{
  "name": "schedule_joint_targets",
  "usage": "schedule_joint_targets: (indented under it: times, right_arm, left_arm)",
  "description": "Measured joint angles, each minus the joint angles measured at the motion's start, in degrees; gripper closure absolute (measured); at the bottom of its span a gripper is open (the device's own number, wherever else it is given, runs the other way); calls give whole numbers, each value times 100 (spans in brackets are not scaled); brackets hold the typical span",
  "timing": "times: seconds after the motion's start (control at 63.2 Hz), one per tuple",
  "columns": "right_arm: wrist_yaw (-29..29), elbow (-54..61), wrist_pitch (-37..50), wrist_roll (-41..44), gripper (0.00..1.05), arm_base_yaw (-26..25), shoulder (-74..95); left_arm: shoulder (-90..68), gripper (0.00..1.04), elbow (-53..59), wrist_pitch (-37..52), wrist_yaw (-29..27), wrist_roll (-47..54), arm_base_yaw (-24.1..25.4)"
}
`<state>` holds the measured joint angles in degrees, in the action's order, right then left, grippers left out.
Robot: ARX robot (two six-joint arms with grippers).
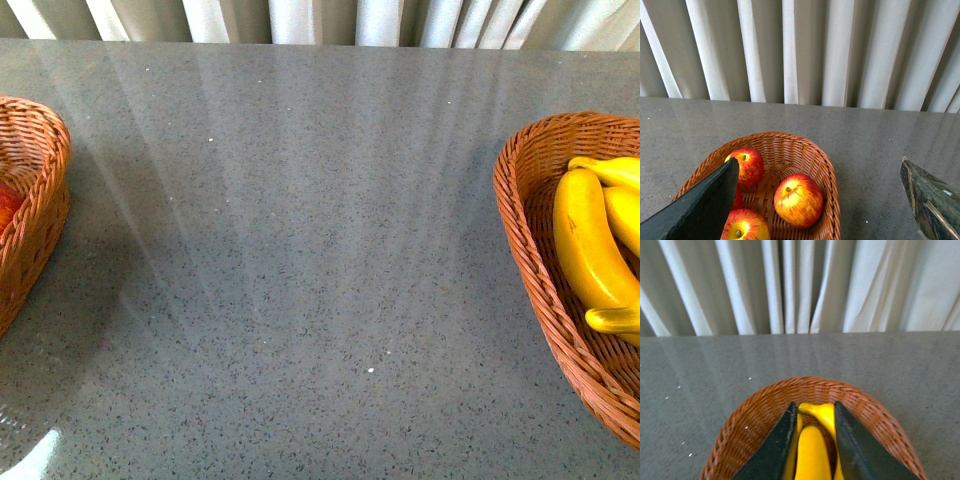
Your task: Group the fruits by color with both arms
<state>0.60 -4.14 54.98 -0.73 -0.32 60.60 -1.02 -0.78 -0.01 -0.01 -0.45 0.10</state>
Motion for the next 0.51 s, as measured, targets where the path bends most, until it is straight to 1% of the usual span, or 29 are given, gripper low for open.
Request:
schedule_joint_targets:
  times: [0.095, 0.111, 0.506]
  right_arm:
    - [-57, 105, -302, 17, 102, 9, -446]
    - [-61, 122, -369, 52, 103, 9, -549]
    - [-61, 304, -1840, 44, 103, 11, -2286]
  left_arm:
    - [0, 9, 0, 0, 0, 0, 0]
    - [0, 9, 0, 0, 0, 0, 0]
    - [0, 9, 0, 0, 0, 0, 0]
